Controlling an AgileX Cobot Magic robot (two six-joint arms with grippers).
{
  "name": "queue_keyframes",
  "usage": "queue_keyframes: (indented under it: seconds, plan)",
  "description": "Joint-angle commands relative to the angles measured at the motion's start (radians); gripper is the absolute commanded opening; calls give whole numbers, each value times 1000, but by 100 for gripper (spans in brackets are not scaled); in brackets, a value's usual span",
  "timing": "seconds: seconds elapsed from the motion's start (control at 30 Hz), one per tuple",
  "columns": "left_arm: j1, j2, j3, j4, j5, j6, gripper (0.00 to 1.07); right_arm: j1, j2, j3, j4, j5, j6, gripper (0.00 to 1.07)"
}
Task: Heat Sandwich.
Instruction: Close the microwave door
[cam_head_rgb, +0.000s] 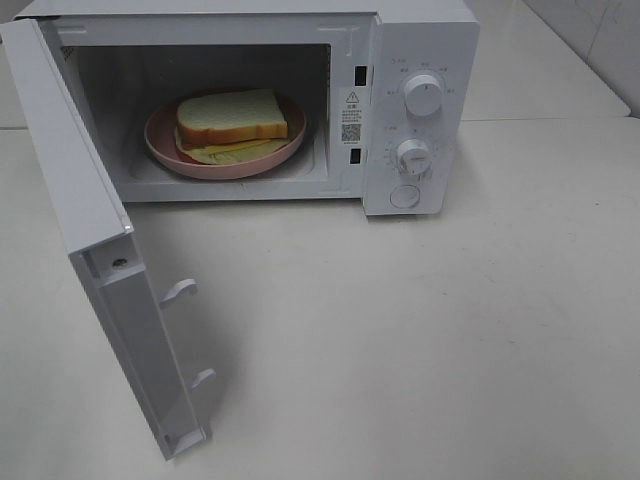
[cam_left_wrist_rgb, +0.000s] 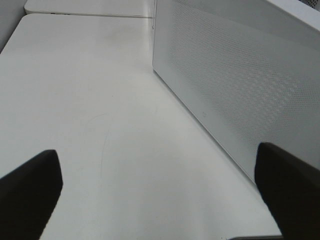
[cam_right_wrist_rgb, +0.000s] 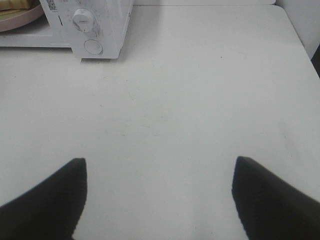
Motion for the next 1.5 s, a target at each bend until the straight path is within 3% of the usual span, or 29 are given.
queue_keyframes:
  seconds: [0.03,1.5]
  plan:
    - [1,-21,5,2,-12,-6,103,-4,-25,1,2,-11,0,76]
    - [1,-21,5,6,-13,-30,103,-4,-25,2,2,-11,2,76]
